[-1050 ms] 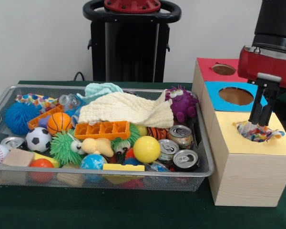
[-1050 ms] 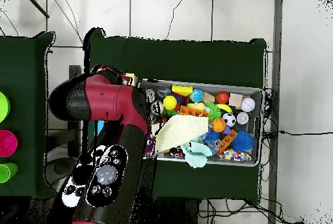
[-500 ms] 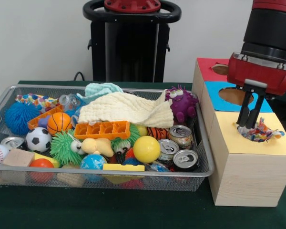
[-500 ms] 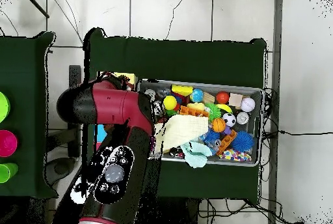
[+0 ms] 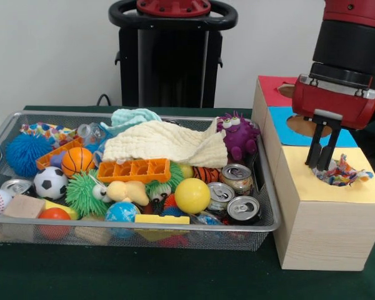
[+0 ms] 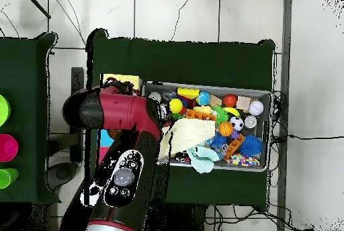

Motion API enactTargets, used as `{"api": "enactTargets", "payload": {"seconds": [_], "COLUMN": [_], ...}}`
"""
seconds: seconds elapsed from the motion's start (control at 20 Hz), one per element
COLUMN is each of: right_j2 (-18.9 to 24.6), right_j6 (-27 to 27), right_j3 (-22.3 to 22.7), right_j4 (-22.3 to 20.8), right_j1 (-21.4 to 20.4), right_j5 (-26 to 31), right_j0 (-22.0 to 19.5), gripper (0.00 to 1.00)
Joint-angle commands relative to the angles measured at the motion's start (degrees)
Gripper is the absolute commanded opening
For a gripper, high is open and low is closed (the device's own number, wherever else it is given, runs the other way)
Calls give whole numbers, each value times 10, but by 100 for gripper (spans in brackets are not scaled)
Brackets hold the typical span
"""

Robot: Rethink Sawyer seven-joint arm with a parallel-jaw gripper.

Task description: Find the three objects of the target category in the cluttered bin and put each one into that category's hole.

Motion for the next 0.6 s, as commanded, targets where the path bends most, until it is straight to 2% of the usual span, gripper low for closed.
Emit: {"api": "enactTargets", "payload": {"seconds": [0.05,0.6], "right_j2": [76,78], "right_j6": [79,84], "right_j3": [79,85], "right_j4": [6,17], "right_j1": [3,-26], "right_j5": [-5,25], "right_j0": [-16,-10], "gripper": [0,0]}}
